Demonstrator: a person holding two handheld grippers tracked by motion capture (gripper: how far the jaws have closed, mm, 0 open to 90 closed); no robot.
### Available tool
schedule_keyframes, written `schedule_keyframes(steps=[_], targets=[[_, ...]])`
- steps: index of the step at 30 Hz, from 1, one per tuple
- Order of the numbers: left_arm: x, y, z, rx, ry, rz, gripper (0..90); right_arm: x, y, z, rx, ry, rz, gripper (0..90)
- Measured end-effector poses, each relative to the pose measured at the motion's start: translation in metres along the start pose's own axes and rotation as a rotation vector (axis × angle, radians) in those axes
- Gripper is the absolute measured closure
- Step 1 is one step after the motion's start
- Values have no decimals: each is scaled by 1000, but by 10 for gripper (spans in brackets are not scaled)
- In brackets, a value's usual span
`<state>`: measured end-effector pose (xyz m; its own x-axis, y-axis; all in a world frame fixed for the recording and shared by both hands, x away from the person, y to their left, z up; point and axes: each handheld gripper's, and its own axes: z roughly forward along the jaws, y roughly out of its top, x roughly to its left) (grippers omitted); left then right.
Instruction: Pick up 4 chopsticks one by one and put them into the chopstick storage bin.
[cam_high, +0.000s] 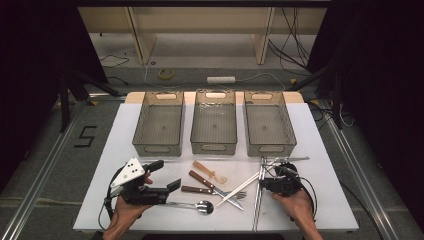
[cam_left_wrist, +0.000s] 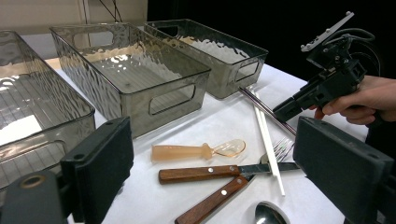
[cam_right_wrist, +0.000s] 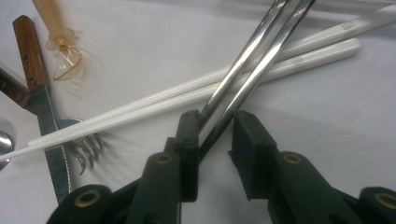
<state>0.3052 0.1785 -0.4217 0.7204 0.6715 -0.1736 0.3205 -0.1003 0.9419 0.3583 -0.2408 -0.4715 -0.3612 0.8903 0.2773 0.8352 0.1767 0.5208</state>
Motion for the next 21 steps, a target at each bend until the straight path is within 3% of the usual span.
schedule_keyframes(steps=[12,21], targets=[[0,0,0,-1,-1,-2,117,7,3,5,21,5,-13,713],[0,0,0,-1,-3,-2,117,7,5,6,24,15,15,744]])
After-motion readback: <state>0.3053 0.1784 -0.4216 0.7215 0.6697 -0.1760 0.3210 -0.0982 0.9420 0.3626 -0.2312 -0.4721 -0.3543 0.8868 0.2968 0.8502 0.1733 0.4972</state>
